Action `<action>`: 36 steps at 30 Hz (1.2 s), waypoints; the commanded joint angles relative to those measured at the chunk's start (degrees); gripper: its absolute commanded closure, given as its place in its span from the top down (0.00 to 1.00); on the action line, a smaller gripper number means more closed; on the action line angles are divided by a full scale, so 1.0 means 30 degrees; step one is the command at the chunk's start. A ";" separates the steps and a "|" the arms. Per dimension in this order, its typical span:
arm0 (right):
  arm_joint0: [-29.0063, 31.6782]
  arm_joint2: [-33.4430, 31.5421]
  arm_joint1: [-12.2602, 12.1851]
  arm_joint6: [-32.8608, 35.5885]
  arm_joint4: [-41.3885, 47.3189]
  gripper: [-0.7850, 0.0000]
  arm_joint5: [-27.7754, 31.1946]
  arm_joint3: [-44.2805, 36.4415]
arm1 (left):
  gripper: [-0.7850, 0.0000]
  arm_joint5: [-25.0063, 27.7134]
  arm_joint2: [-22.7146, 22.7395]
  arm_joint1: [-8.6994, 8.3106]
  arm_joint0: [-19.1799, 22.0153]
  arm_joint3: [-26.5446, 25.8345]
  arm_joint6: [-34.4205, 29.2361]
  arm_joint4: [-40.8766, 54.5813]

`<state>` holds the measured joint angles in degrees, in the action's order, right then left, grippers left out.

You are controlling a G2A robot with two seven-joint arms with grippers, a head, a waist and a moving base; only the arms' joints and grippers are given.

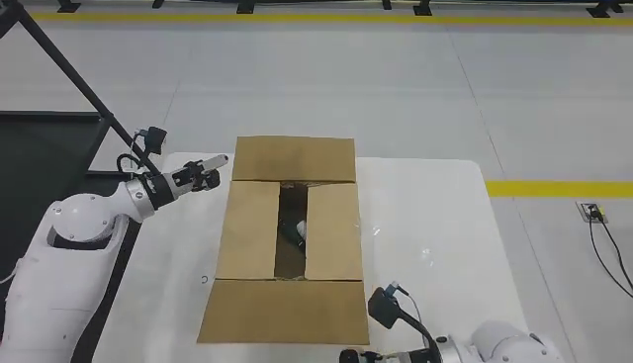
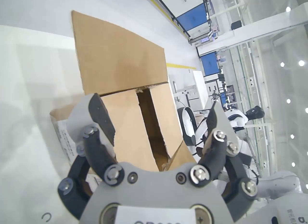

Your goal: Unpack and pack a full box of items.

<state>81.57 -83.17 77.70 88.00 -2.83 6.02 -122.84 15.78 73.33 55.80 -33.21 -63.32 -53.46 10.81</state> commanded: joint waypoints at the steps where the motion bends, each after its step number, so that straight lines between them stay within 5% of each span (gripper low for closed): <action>1: 0.0832 -0.0495 -0.0194 0.0001 0.0083 1.00 0.0192 -0.0319 | 1.00 -0.0044 -0.0555 0.0174 0.0712 0.1126 0.0812 -0.0487; 7: 0.3017 -0.2322 -0.0535 -0.1815 0.0336 1.00 -0.0157 -0.0848 | 1.00 -0.0430 -0.1574 0.0624 0.1854 0.3067 0.2155 -0.0530; 21: 0.2488 -0.1533 -0.0718 -0.2248 0.0274 1.00 -0.0534 -0.0079 | 1.00 -0.1038 -0.2147 0.0844 0.2219 0.3765 0.3220 -0.1250; 36: 0.0890 -0.0525 -0.1188 -0.4061 0.0455 1.00 -0.1837 0.2954 | 1.00 0.0980 -0.4789 0.2702 0.5734 0.9765 0.3428 0.0014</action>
<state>84.50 -84.83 74.21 76.17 -1.70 0.44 -114.23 18.35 59.37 63.53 -16.58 -35.00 -42.97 10.44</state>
